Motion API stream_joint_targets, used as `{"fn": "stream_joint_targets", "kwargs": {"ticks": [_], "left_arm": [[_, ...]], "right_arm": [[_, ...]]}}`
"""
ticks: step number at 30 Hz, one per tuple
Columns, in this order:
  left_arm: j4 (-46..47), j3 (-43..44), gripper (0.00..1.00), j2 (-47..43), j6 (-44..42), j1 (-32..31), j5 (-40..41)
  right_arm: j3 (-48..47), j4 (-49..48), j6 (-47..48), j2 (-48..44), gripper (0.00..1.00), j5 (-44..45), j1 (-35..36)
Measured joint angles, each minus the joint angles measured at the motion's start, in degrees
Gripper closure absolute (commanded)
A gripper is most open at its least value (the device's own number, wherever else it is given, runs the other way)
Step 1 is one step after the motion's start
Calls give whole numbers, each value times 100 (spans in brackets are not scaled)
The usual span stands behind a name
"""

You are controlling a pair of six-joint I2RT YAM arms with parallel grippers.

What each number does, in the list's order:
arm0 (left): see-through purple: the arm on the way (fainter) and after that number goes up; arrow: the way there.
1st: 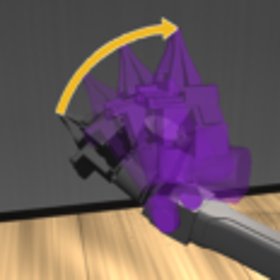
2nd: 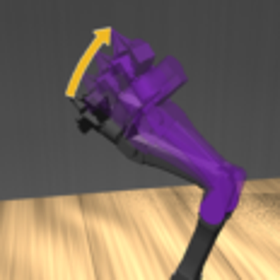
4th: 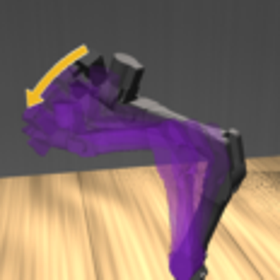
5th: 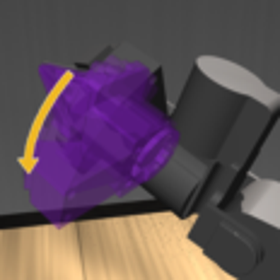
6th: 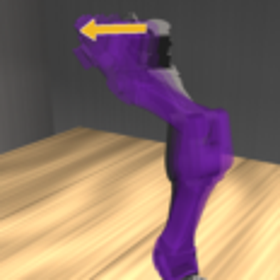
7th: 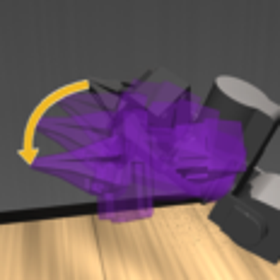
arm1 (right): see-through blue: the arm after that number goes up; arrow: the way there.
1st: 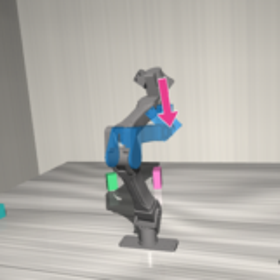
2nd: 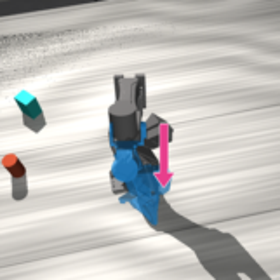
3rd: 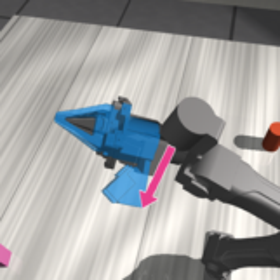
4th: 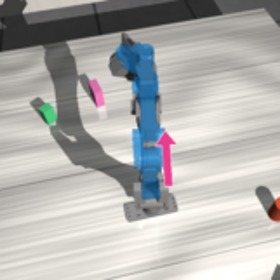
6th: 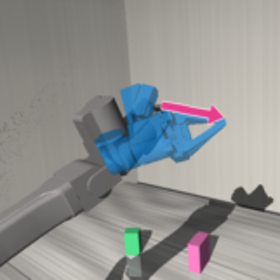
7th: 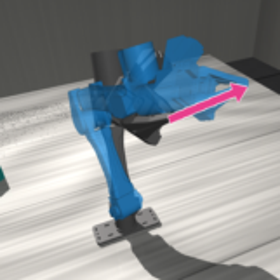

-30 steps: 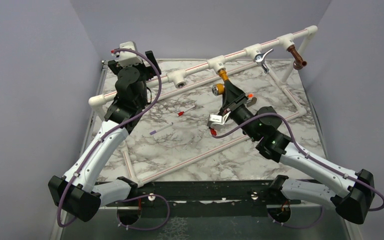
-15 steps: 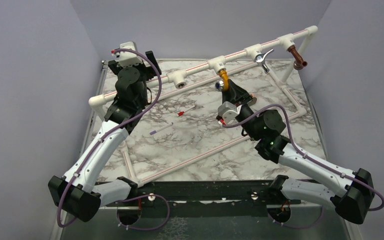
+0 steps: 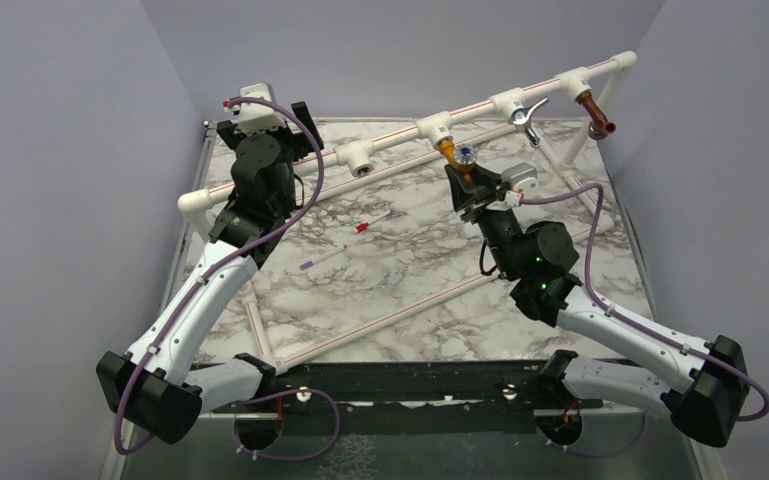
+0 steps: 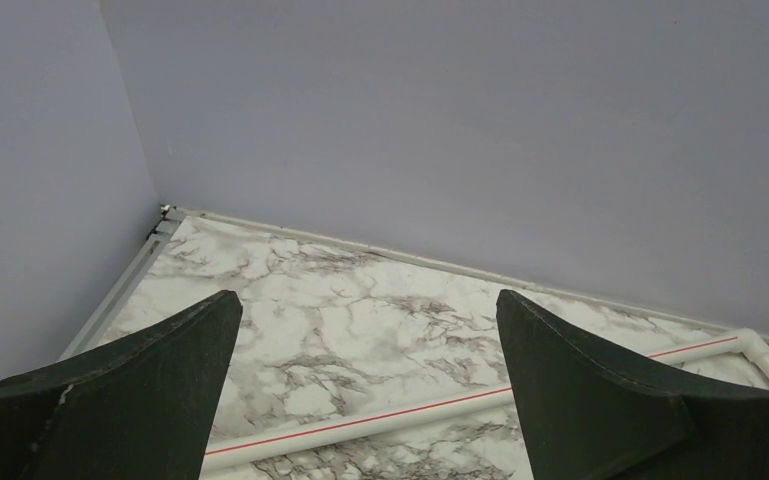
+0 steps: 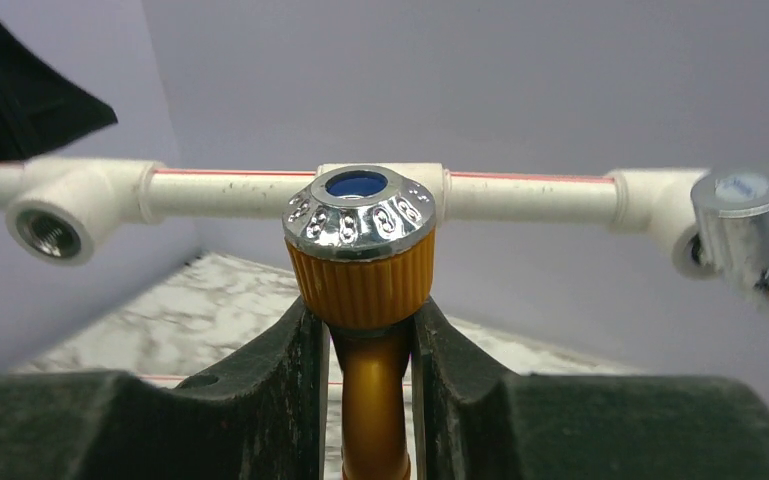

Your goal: Install the water faucets

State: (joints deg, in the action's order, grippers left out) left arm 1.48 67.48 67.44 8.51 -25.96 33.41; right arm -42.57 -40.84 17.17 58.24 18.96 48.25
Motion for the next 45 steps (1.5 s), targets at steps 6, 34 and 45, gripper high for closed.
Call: {"fn": "stream_joint_targets", "kwargs": {"ticks": [6,34,45], "left_arm": [[0,0,1,0,0,-4,0],[-2,0,1,2,-2,-4,2],[-7,0,1,2,-2,-11,2]], "right_arm": [[2,-55,-2223,0,99,734,2],[-549,2573,-10257,-138,99,2197,11],[-592,2811,-10712,-164,83,2122,9]]}}
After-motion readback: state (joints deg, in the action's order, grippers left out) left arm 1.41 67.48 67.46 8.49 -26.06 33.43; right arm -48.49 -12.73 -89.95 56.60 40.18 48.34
